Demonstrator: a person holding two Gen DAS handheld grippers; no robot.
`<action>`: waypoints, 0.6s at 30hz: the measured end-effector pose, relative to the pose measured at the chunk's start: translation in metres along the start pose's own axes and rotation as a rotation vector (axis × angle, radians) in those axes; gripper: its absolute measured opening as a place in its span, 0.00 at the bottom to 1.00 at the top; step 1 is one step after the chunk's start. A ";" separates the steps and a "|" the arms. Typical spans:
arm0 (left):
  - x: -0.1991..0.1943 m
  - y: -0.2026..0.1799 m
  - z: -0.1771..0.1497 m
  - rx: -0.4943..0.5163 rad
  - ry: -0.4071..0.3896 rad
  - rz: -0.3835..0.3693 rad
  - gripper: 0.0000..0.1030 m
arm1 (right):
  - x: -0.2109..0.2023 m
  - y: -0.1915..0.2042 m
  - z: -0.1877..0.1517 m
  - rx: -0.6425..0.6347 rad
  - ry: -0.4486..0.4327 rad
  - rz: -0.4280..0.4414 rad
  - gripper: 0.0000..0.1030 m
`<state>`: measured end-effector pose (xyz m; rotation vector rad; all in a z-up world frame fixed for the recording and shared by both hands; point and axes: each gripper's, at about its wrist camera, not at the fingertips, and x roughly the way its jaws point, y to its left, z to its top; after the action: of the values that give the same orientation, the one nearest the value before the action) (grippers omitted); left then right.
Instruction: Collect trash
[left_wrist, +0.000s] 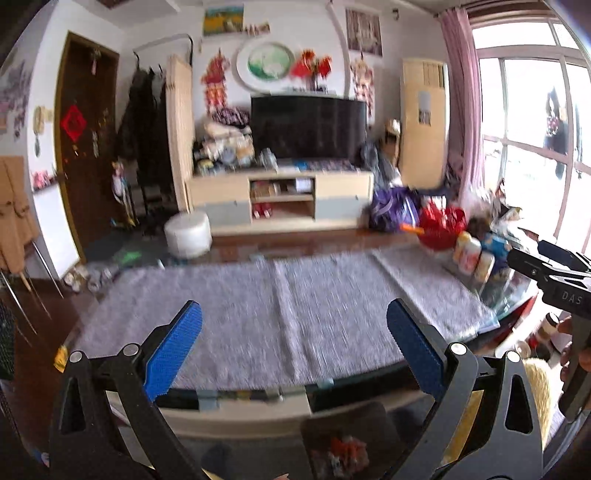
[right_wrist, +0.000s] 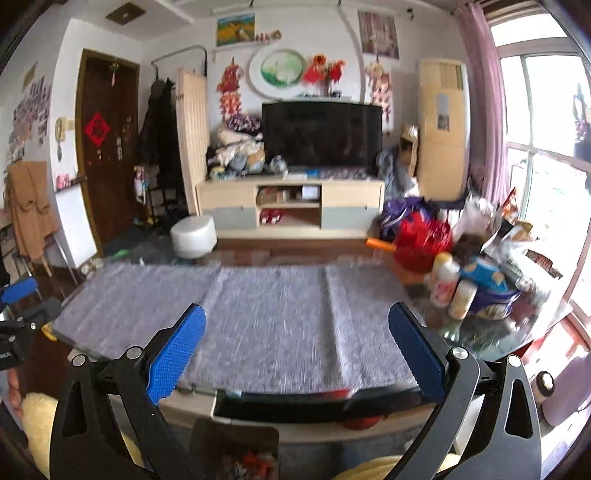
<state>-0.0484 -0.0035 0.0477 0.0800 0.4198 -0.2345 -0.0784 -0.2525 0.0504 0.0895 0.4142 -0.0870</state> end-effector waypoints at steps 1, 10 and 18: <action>-0.005 -0.001 0.004 0.003 -0.019 0.011 0.92 | -0.005 -0.002 0.002 0.012 -0.014 -0.003 0.97; -0.027 -0.006 0.015 0.006 -0.100 0.038 0.92 | -0.022 0.005 0.001 0.015 -0.050 -0.033 0.97; -0.028 -0.007 0.011 0.001 -0.108 0.028 0.92 | -0.024 0.013 0.001 -0.003 -0.062 -0.034 0.97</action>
<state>-0.0702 -0.0060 0.0688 0.0741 0.3108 -0.2103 -0.0986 -0.2379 0.0617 0.0765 0.3537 -0.1219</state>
